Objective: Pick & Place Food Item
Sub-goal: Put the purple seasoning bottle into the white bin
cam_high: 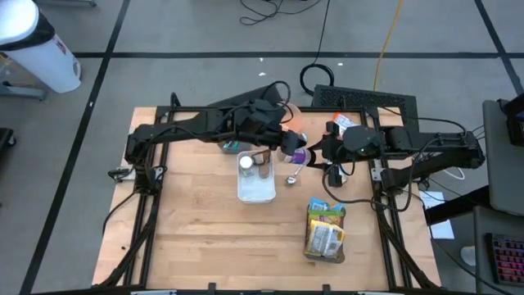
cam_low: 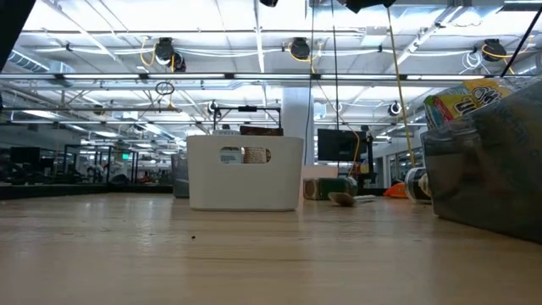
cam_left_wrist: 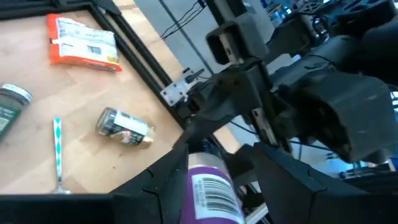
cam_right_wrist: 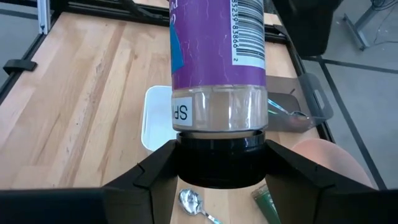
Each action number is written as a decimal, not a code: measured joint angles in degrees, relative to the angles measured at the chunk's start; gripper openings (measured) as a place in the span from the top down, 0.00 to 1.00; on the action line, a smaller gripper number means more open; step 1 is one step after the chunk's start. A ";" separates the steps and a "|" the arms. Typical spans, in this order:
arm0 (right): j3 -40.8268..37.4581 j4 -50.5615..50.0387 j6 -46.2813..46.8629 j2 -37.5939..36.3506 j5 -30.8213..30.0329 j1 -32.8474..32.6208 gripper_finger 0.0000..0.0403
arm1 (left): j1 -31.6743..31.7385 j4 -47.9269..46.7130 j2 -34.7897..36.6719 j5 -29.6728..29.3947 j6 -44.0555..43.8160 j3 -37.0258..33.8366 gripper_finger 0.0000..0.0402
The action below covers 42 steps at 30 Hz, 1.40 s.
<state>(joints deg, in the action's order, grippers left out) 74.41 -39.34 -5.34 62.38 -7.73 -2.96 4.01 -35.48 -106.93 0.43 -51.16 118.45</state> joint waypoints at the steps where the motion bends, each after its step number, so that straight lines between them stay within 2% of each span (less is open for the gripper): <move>1: 0.00 -0.03 -0.02 -0.03 -0.02 0.00 0.53 | 0.27 -0.22 -0.06 0.06 0.30 0.00 0.53; 5: 0.00 -0.46 -0.08 -0.17 -0.16 0.19 0.53 | 1.32 0.14 -0.87 0.92 1.18 0.00 0.49; 17: 0.00 -3.44 -0.56 -1.06 -0.15 3.76 0.53 | 4.27 -0.19 -1.99 8.67 -0.30 0.00 0.18; 24: 0.00 -3.97 -1.39 -2.54 -0.01 6.99 0.53 | 4.59 -0.64 -2.08 10.48 -0.09 0.00 0.11; 32: 0.00 -3.95 -2.84 -3.05 0.27 8.30 0.53 | 4.93 -0.94 -2.08 10.27 0.00 0.00 0.14; 42: 0.00 -4.23 -3.09 -3.05 0.26 8.28 0.53 | 5.73 -0.89 -2.08 10.14 0.05 0.00 0.34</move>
<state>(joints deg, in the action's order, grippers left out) 74.41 -43.58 -8.43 59.33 -7.46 5.32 9.74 -36.37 -109.01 10.57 -51.11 118.45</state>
